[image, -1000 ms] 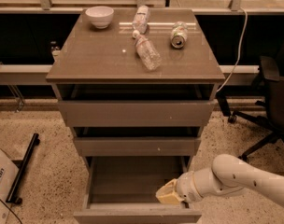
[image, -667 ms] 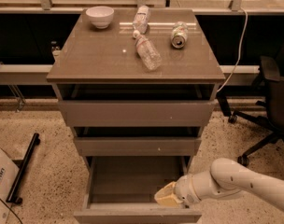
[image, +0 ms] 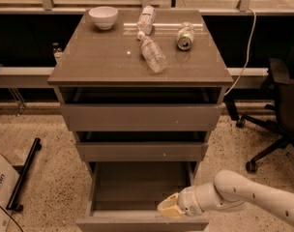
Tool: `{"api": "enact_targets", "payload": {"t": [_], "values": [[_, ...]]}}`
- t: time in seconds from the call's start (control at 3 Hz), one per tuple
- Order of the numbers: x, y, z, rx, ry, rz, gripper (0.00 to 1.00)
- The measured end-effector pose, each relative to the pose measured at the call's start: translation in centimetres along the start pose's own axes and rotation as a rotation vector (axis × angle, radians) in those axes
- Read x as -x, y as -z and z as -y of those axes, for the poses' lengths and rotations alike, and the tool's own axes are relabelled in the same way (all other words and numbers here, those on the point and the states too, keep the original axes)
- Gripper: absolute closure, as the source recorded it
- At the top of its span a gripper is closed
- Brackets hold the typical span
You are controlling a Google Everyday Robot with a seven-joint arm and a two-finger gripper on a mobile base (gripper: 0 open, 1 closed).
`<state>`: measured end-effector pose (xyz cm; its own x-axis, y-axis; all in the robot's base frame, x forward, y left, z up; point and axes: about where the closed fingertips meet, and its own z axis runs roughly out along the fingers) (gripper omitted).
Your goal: Close bottom drawer
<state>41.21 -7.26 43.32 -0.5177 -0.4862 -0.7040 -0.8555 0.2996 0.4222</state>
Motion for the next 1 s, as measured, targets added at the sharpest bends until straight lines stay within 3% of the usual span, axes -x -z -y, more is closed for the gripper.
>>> {"api": "enact_targets", "payload": {"t": [1.0], "values": [[-3.6,-3.5,2.2,0.002,-0.032,-0.074,1.0]]}}
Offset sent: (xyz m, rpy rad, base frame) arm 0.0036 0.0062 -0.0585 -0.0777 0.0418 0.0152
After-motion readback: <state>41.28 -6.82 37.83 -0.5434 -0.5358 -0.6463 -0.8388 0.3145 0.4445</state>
